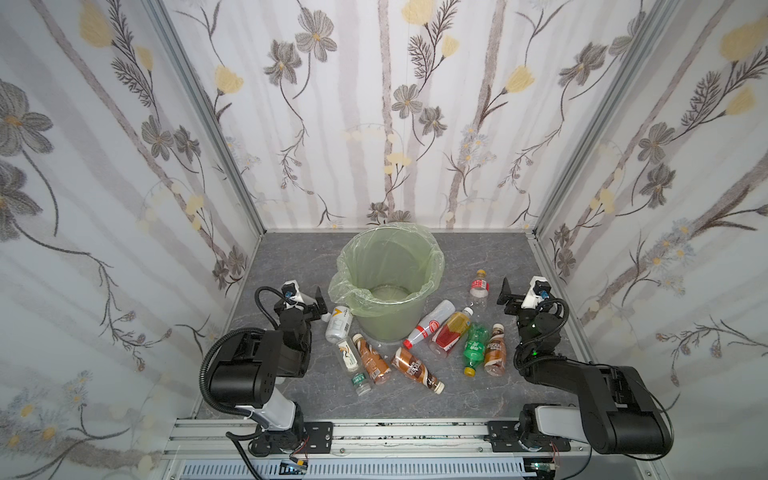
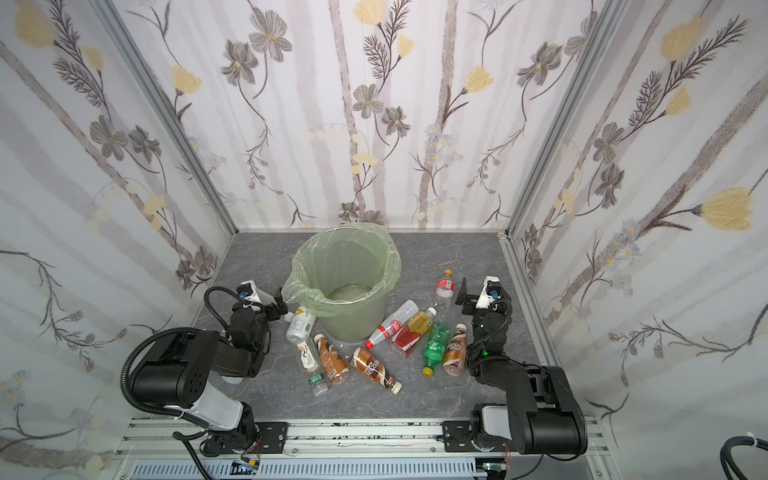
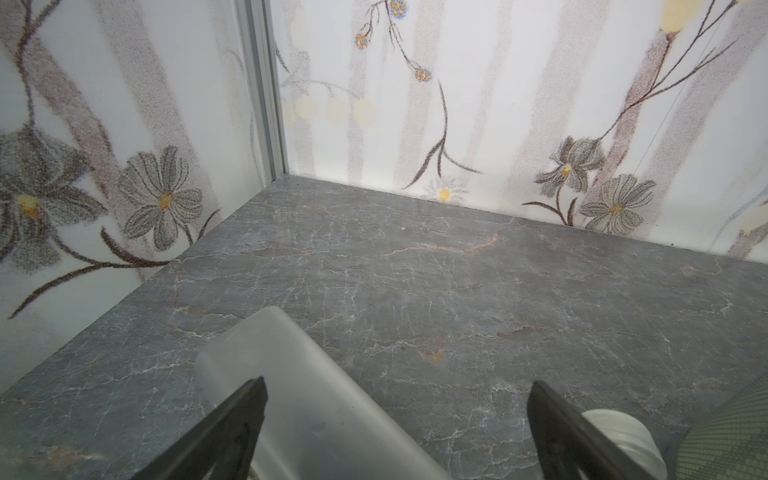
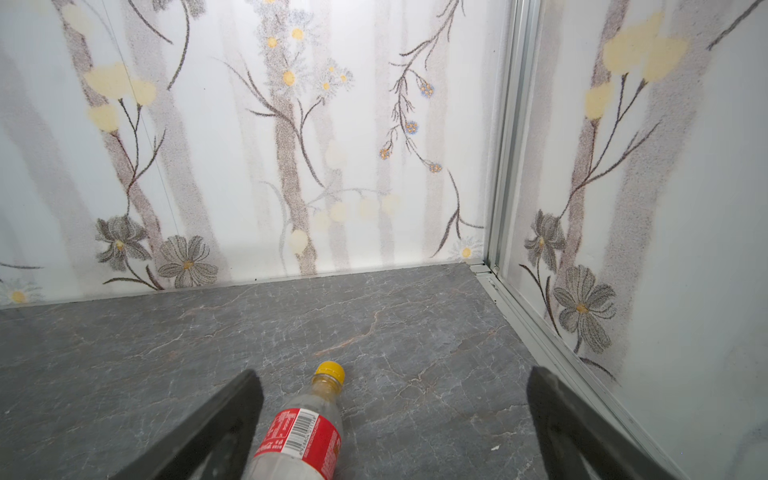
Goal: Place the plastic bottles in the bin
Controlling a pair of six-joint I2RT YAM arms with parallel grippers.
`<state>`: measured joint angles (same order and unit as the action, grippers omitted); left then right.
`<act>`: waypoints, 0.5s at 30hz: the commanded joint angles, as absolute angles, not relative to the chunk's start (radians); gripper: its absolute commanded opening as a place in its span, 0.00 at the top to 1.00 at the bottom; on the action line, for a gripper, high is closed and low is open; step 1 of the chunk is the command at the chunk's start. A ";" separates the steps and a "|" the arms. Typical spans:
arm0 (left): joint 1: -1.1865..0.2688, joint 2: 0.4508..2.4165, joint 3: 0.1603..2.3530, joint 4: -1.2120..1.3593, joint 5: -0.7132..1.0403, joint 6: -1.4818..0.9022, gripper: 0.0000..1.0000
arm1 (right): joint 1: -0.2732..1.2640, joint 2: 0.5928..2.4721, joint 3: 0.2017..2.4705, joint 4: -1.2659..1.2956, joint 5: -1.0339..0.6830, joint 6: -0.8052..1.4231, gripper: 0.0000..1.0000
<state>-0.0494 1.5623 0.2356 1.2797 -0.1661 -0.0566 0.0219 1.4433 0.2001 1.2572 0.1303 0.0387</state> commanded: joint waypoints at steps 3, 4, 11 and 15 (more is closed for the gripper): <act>-0.052 1.444 0.245 1.216 -0.229 -0.070 0.00 | 0.030 1.359 0.262 1.057 0.217 0.078 0.00; -0.054 1.419 0.249 1.177 -0.244 -0.078 0.00 | 0.031 1.343 0.290 0.975 0.219 0.086 0.00; -0.078 1.199 0.371 0.735 -0.330 -0.149 0.00 | 0.086 1.270 0.455 0.535 0.315 0.165 0.00; -0.080 1.106 0.439 0.521 -0.330 -0.185 0.00 | 0.091 1.243 0.501 0.415 0.272 0.207 0.00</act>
<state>-0.0799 1.1416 0.3943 0.7456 -0.3031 -0.1375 0.0868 1.2556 0.4694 0.5766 0.2756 0.1516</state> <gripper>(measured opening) 0.997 0.996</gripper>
